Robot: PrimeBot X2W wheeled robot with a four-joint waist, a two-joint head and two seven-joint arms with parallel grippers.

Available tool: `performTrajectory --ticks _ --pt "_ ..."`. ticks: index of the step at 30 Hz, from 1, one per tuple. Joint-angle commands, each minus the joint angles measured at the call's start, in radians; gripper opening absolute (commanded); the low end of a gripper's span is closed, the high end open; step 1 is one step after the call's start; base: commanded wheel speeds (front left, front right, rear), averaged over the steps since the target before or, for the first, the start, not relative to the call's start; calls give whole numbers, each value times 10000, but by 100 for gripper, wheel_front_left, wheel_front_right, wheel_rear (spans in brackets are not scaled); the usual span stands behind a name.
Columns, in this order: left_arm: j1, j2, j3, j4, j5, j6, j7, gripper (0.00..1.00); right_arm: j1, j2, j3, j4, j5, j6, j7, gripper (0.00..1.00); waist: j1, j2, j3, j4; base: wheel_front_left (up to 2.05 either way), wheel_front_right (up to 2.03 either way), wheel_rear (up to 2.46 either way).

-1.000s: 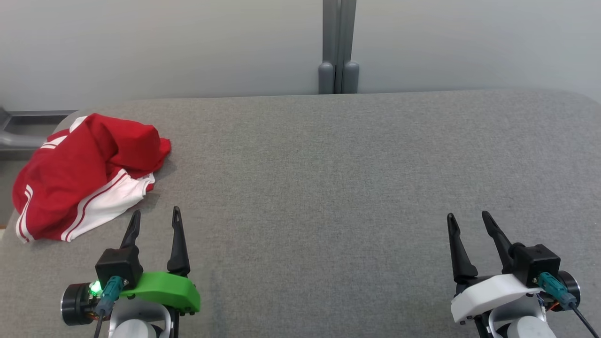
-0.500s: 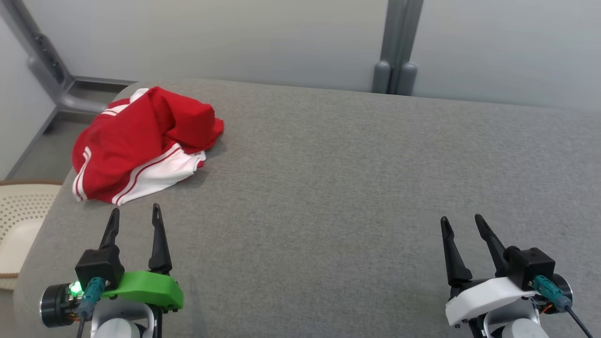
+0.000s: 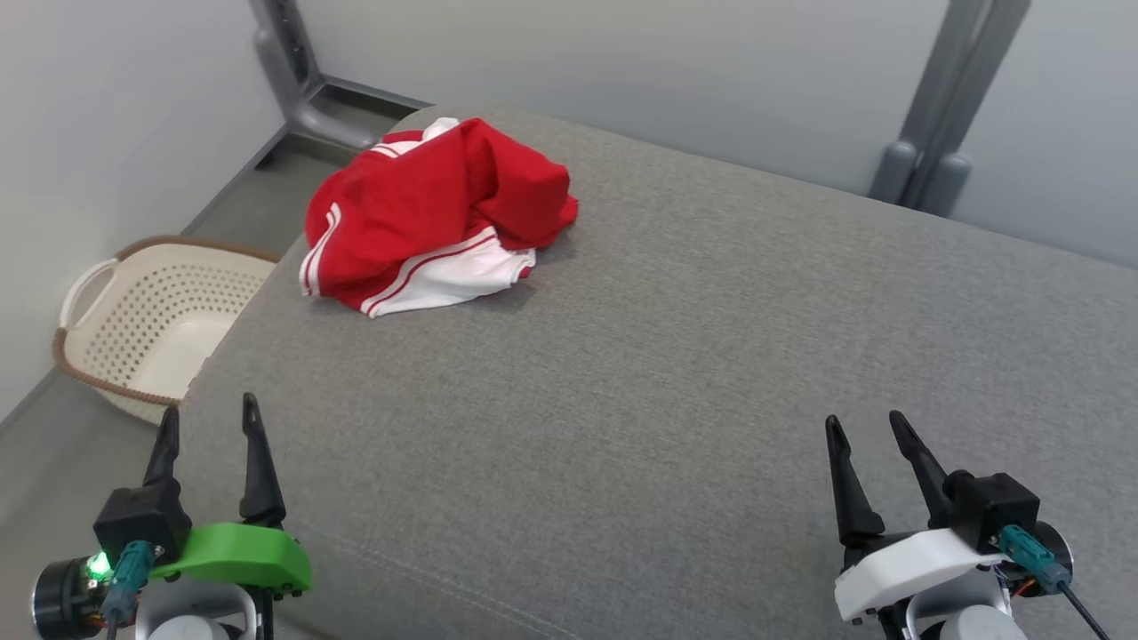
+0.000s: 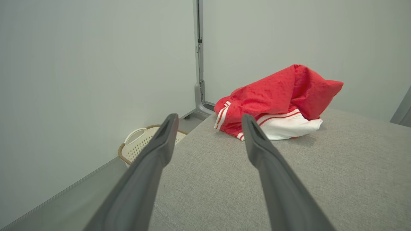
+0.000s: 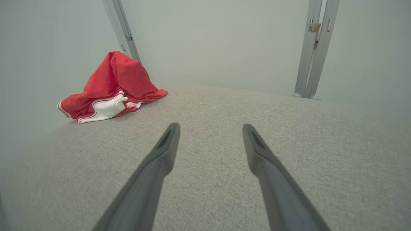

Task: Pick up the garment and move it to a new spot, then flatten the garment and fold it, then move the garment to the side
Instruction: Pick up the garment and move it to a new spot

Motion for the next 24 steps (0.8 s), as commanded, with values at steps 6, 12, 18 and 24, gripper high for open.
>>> performTrajectory --ticks 6,12,18,24 --pt "387 64 397 -384 -213 282 -208 100 -465 -48 401 25 -249 -1 102 100 0 0 478 850 0 0 0" --pt "671 19 522 -645 -303 413 -297 100 -707 -56 600 177 -289 1 107 100 0 0 587 885 0 0 0" --pt "-25 83 325 -421 -407 168 -184 100 -590 -108 378 184 -278 -1 16 100 0 0 549 801 0 0 0" --pt "-1664 281 180 193 -541 -199 -51 100 -591 -230 135 -266 -541 -1 94 100 0 0 1040 102 0 0 0"
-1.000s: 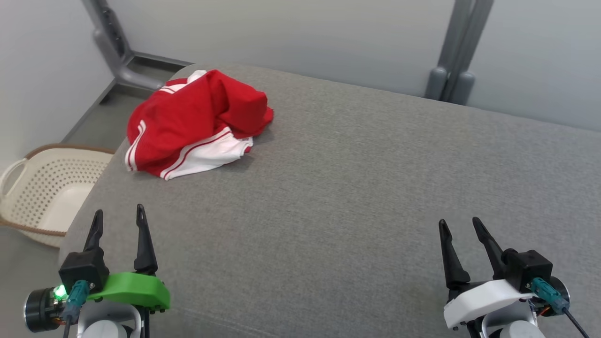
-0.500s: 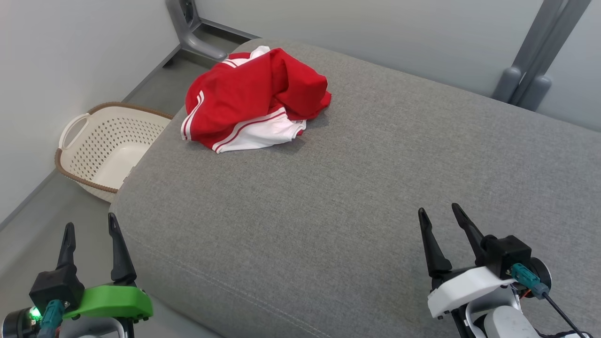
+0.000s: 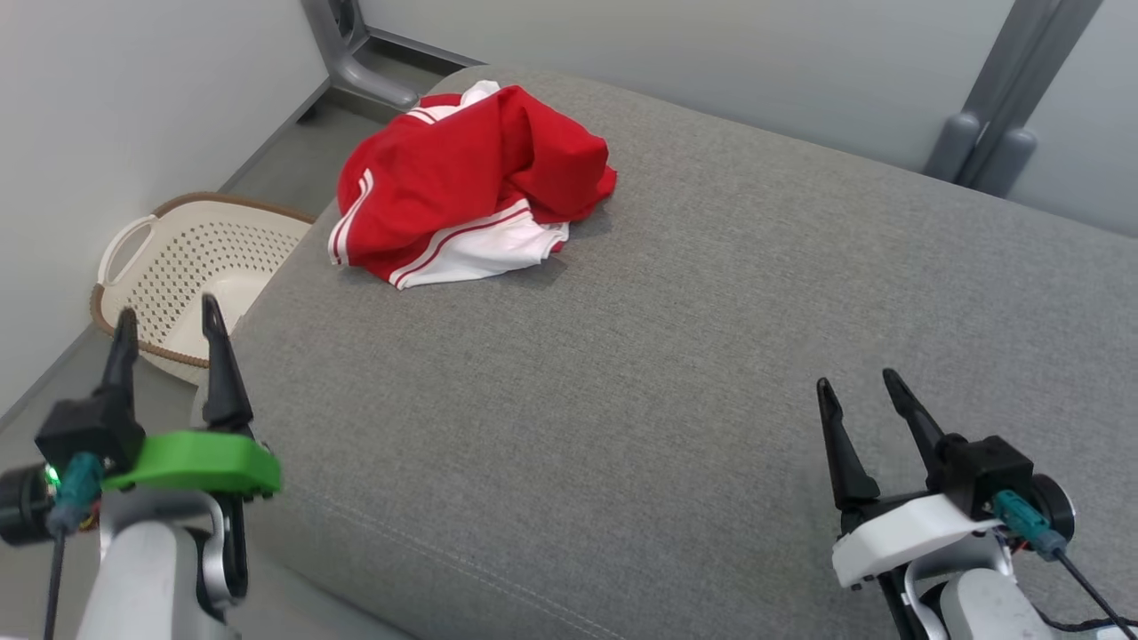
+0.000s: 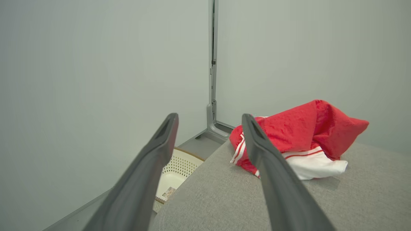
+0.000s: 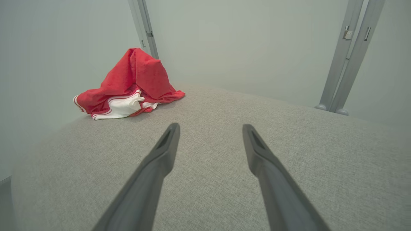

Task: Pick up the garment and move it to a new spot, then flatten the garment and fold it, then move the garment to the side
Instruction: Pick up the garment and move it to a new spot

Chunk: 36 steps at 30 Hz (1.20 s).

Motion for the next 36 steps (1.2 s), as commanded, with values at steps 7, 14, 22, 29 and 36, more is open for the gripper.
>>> performTrajectory --ticks 7,14,22,29,36 --pt "-2640 421 248 583 -272 -182 44 100 -613 -746 -211 -957 -107 -4 257 100 0 0 1897 -2031 0 0 0" --pt "-4979 1000 392 1352 -367 -362 289 100 -965 -1319 -534 -1630 69 -6 376 100 0 0 3150 -3157 0 0 0" --pt "-6780 1423 198 2757 -374 -571 962 100 -1190 -1709 -745 -2017 252 -6 394 100 0 0 4063 -3742 0 0 0" --pt "-7492 1612 -26 4527 -553 -867 1931 100 -1353 -1959 -758 -2192 336 -6 413 100 0 0 4404 -3862 0 0 0" --pt "-7502 1417 -219 6207 -837 -1203 3021 100 -1354 -2061 -783 -2249 298 -6 468 100 0 0 4397 -3822 0 0 0"
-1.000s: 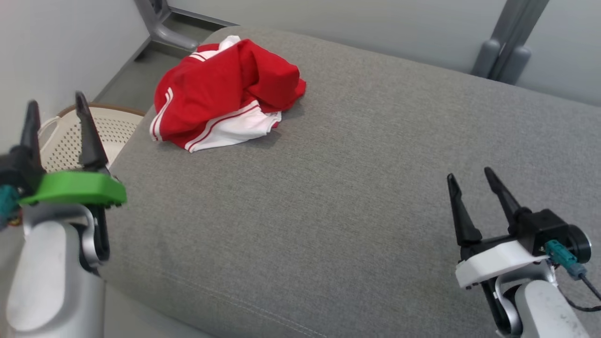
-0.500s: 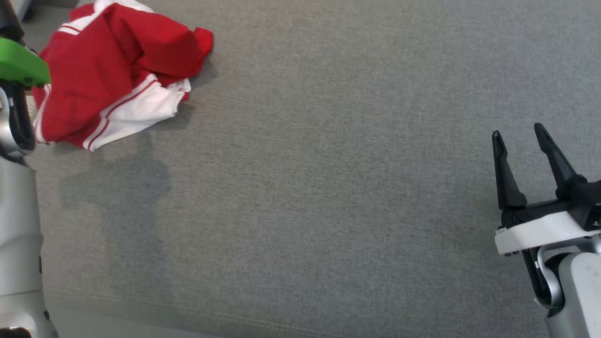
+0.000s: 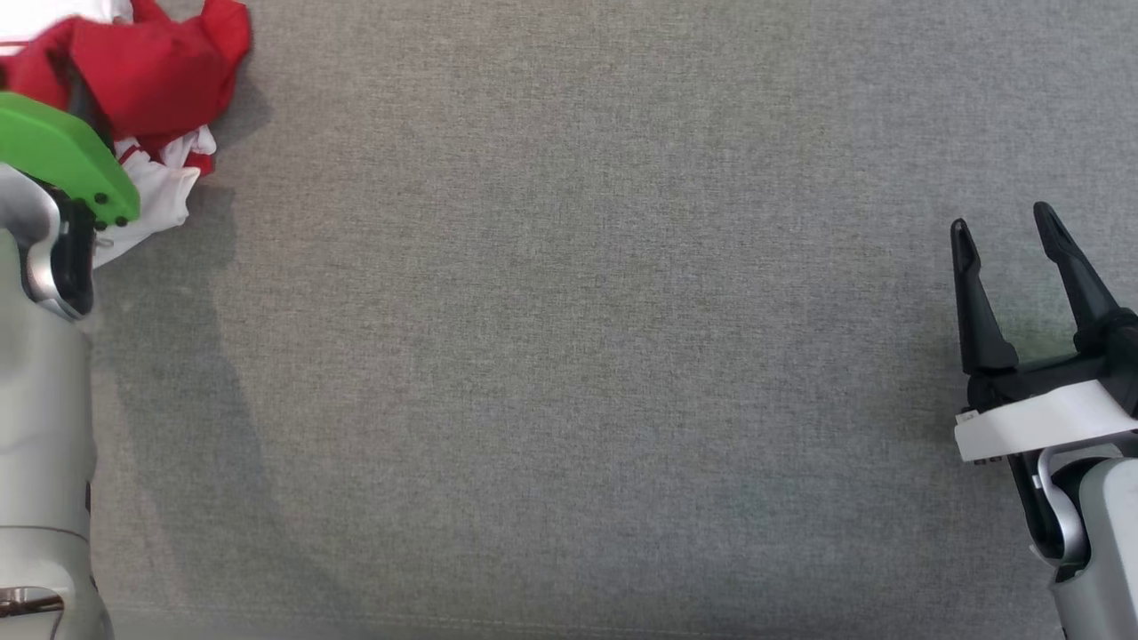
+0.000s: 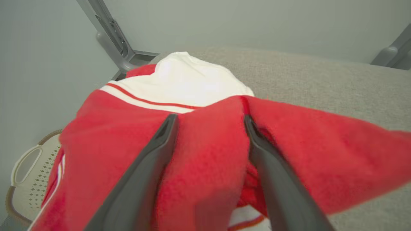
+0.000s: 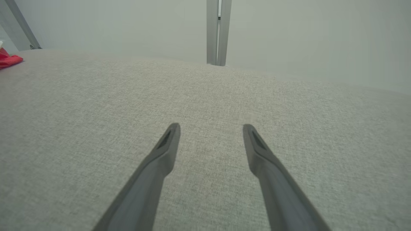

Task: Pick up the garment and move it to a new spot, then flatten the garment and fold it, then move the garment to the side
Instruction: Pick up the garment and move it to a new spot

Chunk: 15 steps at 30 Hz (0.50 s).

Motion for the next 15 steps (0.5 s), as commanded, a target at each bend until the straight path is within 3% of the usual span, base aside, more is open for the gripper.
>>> performTrajectory --ticks 1,7,9,15 --pt "-130 -45 -4 247 -84 -46 178 100 -82 -65 -17 -68 10 -10 22 100 -1 0 43 -37 0 0 0" --pt "-179 -299 -120 1410 -358 -217 1083 100 -133 -64 78 -159 -31 -10 112 100 -1 0 0 -58 0 0 0" --pt "-195 -323 -115 1543 -396 -229 847 0 -122 -44 99 -175 -35 -10 116 100 -1 0 -44 -60 0 0 0" --pt "-486 -124 -268 1520 -101 -104 -482 0 -5 145 198 55 -21 -10 -14 100 -1 0 -519 -77 0 0 0"
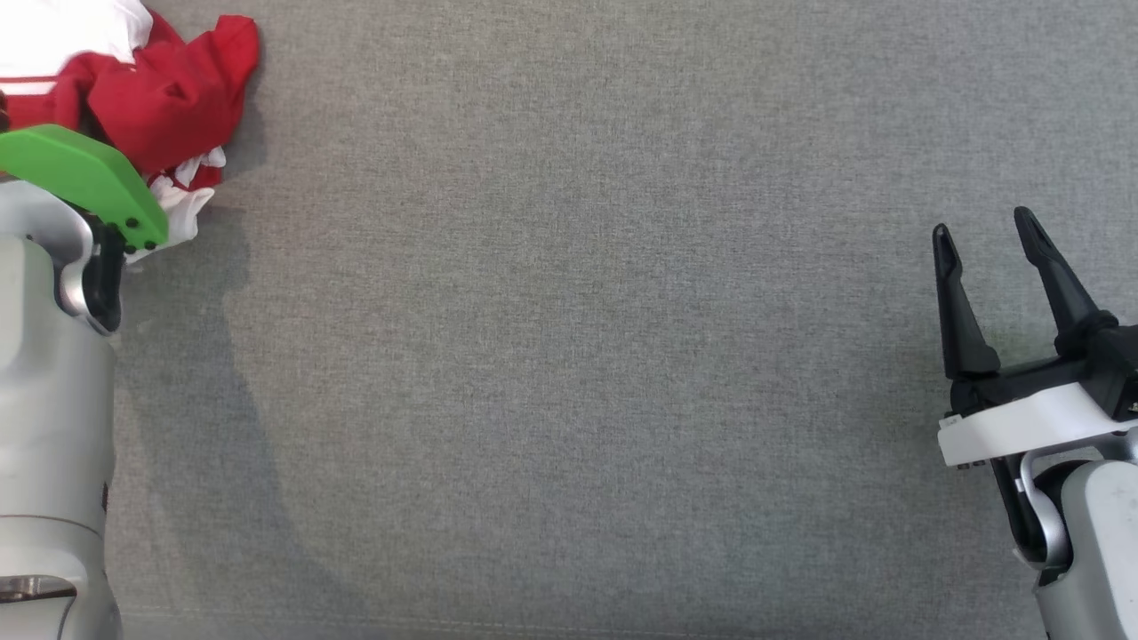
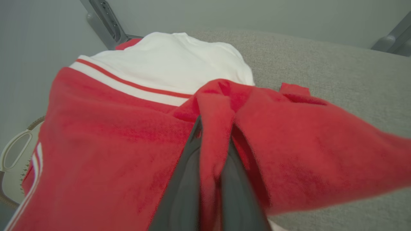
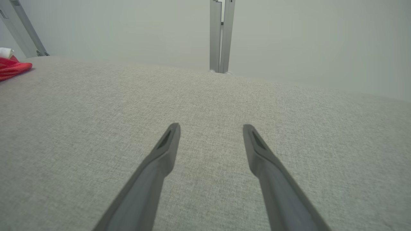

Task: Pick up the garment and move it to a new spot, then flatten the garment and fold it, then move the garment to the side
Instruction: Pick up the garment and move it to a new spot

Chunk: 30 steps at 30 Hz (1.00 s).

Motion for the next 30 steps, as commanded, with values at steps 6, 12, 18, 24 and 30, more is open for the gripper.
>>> performTrajectory --ticks 6,12,18,24,30 --pt "-687 366 -456 -601 528 -84 -1268 0 147 414 183 489 -8 -10 -266 100 0 0 -1028 -127 0 0 0" --pt "-1349 290 -909 -1903 797 -290 -1699 0 271 867 293 961 38 -10 -499 100 0 0 -1814 -490 0 0 0" --pt "-2058 43 -1484 -3647 877 -508 -1420 0 223 1264 504 1436 86 -10 -677 100 0 0 -2389 -1344 0 0 0" --pt "-2569 -408 -2257 -5300 829 -612 -844 0 158 1587 495 1830 162 -10 -769 100 0 0 -2600 -2502 0 0 0" --pt "-2538 -1106 -2894 -5814 421 -664 -523 0 145 1791 505 1998 279 -10 -778 100 0 0 -2544 -3533 0 0 0"
